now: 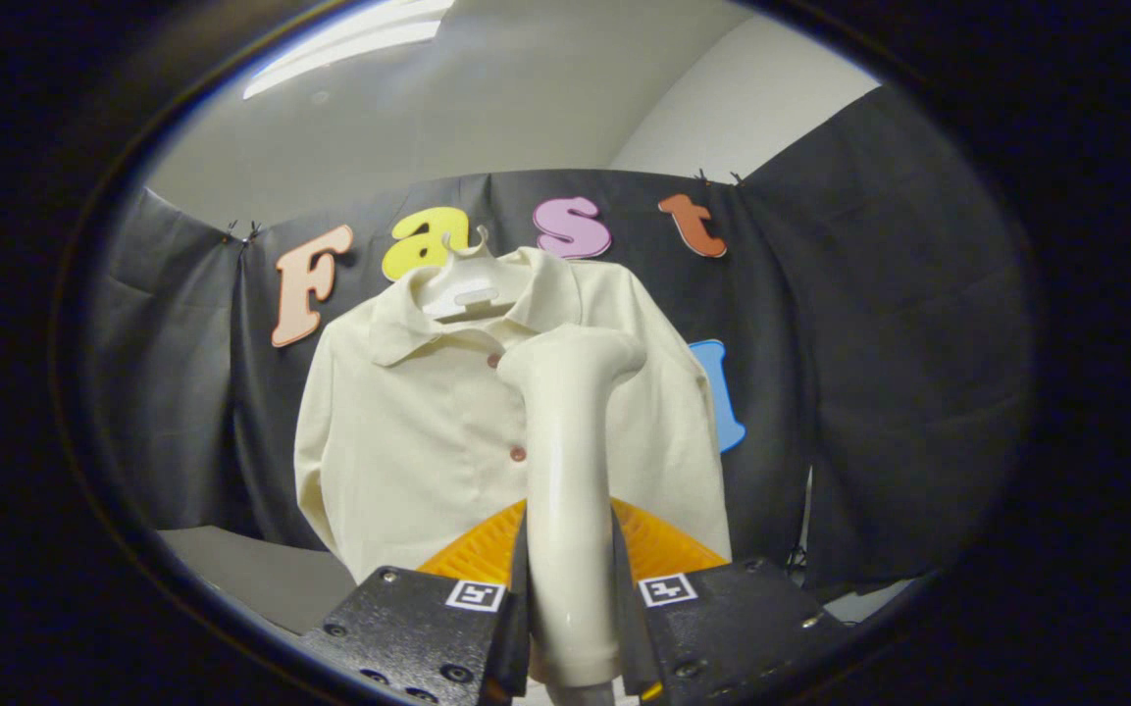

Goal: Iron the clothes twice with a garment steamer, once on the left side and once on the right side.

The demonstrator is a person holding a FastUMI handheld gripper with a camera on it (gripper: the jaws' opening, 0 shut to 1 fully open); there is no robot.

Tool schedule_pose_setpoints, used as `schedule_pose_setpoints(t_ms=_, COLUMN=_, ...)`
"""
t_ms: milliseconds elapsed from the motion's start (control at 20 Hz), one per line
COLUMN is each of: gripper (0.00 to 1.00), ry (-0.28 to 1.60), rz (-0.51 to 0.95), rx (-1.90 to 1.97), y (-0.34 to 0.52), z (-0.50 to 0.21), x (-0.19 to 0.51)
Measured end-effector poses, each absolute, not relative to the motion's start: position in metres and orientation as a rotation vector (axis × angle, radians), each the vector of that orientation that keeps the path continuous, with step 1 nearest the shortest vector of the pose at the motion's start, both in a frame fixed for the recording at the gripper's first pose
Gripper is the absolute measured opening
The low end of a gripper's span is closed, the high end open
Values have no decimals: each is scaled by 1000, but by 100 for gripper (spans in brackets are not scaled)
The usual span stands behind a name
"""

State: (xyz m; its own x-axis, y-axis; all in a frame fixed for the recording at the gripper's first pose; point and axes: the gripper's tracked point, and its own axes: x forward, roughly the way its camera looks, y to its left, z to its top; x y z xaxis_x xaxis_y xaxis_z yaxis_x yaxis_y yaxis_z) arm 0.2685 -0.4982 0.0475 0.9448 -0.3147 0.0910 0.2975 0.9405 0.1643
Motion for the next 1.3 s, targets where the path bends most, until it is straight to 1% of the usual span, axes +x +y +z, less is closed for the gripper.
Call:
schedule_pose_setpoints(t_ms=150, gripper=35, ry=-118, rz=-326, rx=161, y=-506, z=52, x=289)
schedule_pose_setpoints(t_ms=450, gripper=35, ry=-89, rz=-332, rx=187, y=-510, z=24, x=310)
schedule_pose_setpoints(t_ms=950, gripper=35, ry=-38, rz=-349, rx=234, y=-516, z=-25, x=296)
schedule_pose_setpoints(t_ms=1300, gripper=36, ry=9, rz=-368, rx=303, y=-524, z=-77, x=280)
